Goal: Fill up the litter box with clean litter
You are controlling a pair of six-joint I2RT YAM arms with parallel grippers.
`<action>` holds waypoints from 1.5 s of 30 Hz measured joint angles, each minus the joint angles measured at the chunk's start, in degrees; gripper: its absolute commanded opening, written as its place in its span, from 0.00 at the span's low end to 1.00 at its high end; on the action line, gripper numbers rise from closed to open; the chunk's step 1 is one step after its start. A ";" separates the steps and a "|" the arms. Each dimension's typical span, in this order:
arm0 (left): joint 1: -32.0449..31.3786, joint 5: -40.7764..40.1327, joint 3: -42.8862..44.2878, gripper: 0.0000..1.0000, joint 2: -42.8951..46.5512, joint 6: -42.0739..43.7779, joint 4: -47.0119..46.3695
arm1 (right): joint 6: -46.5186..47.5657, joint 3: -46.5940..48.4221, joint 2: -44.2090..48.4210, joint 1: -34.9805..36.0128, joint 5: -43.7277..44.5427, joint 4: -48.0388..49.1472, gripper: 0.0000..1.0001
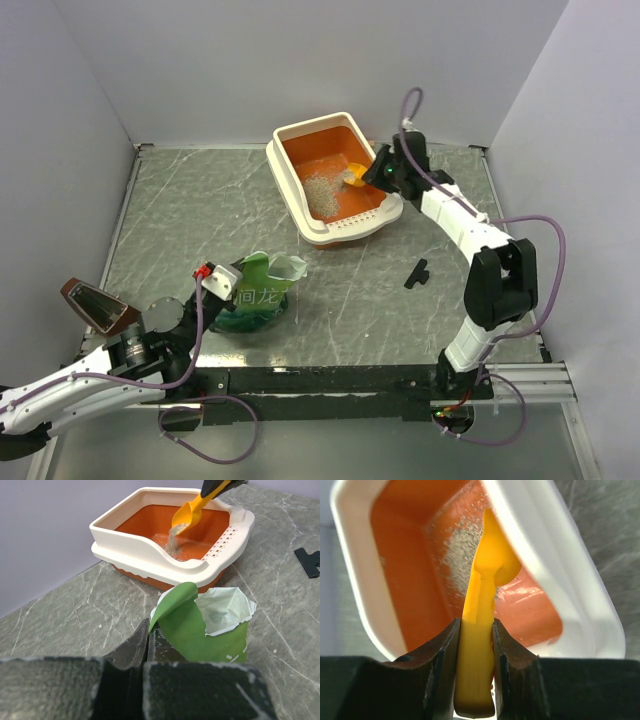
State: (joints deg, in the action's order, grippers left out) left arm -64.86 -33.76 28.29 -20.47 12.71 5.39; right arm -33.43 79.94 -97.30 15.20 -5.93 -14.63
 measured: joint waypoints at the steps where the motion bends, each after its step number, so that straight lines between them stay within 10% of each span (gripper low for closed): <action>1: 0.00 0.02 0.00 0.01 0.00 0.00 0.00 | 1.70 1.05 -0.02 1.33 1.57 -1.18 0.00; 15: 0.00 -0.20 0.00 0.01 -0.46 0.02 0.00 | 19.04 3.10 6.80 15.30 20.79 -9.81 0.00; 28: 0.00 -0.59 0.00 0.01 -1.77 0.04 -0.02 | 17.09 -2.64 39.63 15.80 -3.61 -18.53 0.00; 45: 0.00 -0.46 0.00 0.01 -3.04 -0.07 -0.02 | 16.37 -3.45 37.29 15.80 -28.59 -33.62 0.00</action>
State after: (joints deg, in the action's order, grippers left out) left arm -64.86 -34.22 28.29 -23.51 12.64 5.37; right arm -17.06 76.49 -60.01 31.00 -34.52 -48.25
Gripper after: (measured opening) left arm 0.012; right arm 0.340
